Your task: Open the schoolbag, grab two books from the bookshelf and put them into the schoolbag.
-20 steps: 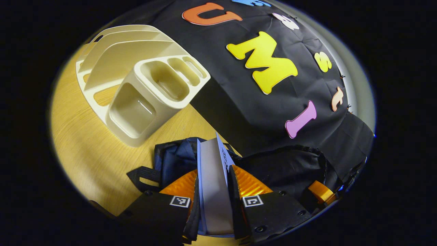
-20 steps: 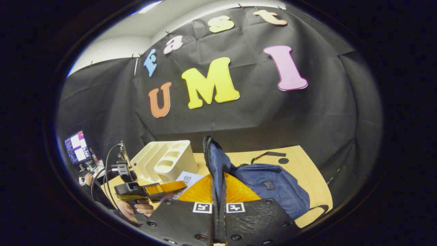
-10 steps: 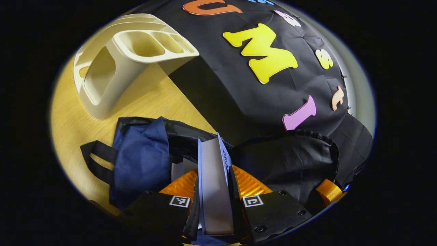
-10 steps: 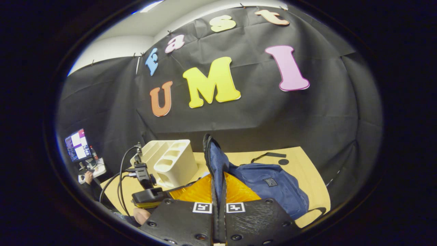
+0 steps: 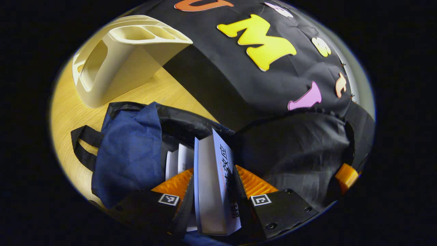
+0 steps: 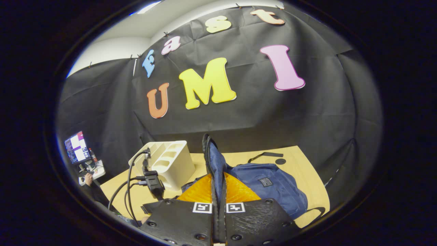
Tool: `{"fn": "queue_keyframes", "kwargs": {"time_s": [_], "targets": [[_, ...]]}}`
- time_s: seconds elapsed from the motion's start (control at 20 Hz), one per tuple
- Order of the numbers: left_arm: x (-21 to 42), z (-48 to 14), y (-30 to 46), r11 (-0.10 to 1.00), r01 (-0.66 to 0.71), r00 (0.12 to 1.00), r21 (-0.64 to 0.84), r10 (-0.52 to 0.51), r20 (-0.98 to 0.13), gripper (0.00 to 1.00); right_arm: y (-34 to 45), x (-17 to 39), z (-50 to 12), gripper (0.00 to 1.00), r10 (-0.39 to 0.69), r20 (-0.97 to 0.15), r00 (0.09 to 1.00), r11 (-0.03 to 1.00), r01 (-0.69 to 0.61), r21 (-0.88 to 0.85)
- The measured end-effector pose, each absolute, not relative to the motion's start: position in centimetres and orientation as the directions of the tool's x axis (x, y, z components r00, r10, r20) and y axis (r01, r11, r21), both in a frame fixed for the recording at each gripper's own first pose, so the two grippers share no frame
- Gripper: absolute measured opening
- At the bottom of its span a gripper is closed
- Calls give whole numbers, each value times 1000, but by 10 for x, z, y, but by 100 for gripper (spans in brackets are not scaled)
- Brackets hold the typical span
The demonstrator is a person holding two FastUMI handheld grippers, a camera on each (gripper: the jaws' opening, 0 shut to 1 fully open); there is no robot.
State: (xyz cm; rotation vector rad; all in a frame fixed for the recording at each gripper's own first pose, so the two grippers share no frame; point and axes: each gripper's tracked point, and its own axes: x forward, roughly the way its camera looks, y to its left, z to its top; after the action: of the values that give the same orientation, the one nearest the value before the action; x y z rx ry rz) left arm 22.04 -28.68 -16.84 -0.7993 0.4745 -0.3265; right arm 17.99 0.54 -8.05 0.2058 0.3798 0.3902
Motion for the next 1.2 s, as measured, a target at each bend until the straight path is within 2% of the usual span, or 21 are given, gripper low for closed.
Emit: {"fn": "queue_keyframes", "kwargs": {"time_s": [0.1,0.15,0.25,0.4,0.65,0.95,1.0,1.1,1.2], "targets": [[218,-172,-280,752,124,857,-648,-410,-313,69,2,181,-83,1,398,-322,859,909,-323,263],[216,-175,-279,765,119,857,-633,-401,-324,75,2,180,-84,1,398,-322,859,908,-320,271],[218,-175,-270,783,113,855,-612,-390,-342,79,-2,181,-90,0,389,-336,858,911,-306,275],[214,-173,-256,824,105,868,-557,-349,-353,82,-10,181,-104,1,339,-378,861,935,-267,232],[197,-155,-237,868,141,886,-477,-325,-329,83,-6,172,-105,1,307,-385,871,949,-252,188],[174,-151,-182,926,101,914,-363,-231,-334,84,-9,161,-118,3,235,-410,881,971,-194,138],[170,-148,-170,935,89,922,-342,-207,-327,84,-8,158,-121,4,225,-413,883,973,-184,137],[161,-143,-144,953,62,938,-298,-158,-309,84,-12,156,-129,28,187,-427,885,982,-153,114],[150,-138,-123,960,56,950,-275,-136,-281,85,-9,150,-134,26,177,-425,888,983,-140,117]]}}
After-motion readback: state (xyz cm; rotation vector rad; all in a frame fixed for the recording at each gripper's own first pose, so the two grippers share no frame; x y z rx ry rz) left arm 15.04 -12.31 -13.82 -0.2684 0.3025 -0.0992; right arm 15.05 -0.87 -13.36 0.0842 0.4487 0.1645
